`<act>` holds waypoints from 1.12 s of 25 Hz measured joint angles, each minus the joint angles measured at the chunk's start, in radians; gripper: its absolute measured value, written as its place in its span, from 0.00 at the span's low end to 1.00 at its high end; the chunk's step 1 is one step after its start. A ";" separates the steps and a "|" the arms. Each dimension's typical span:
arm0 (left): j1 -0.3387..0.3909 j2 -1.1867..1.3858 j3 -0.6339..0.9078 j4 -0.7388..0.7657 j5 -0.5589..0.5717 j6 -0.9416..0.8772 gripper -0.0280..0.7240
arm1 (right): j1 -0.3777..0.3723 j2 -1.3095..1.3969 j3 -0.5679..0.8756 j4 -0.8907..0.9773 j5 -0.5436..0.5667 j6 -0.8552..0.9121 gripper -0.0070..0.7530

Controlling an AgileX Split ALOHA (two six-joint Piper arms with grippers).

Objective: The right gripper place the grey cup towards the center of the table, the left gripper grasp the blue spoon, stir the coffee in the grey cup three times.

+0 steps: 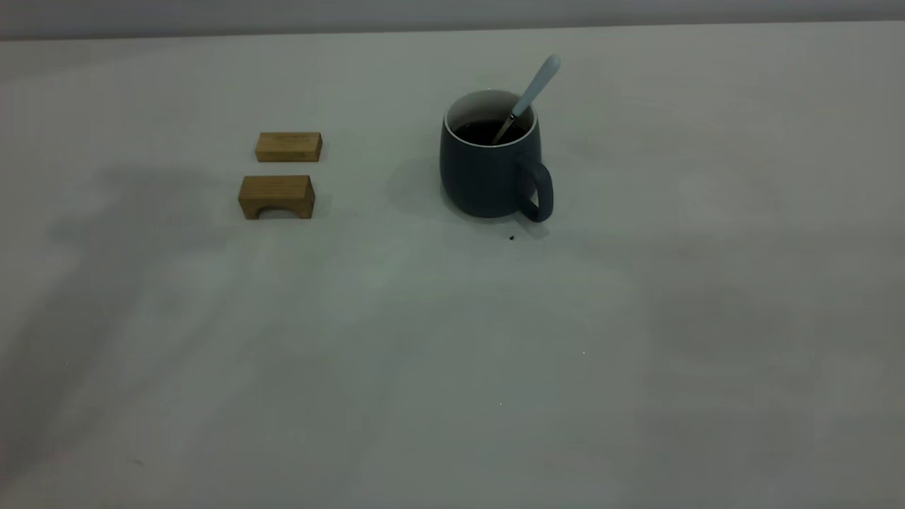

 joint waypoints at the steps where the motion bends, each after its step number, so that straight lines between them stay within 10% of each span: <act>1: 0.000 -0.054 0.077 0.036 0.000 -0.030 0.65 | 0.000 0.000 0.000 0.000 0.000 0.000 0.77; 9: 0.006 -0.474 0.684 0.139 0.000 -0.136 0.65 | 0.000 0.000 0.000 0.000 0.000 0.000 0.77; 14: 0.161 -0.758 0.985 0.088 -0.005 -0.158 0.65 | 0.000 0.000 0.000 0.000 0.000 0.000 0.77; 28: 0.244 -1.450 1.240 -0.015 -0.022 -0.047 0.65 | 0.000 0.000 0.000 0.000 0.000 0.000 0.77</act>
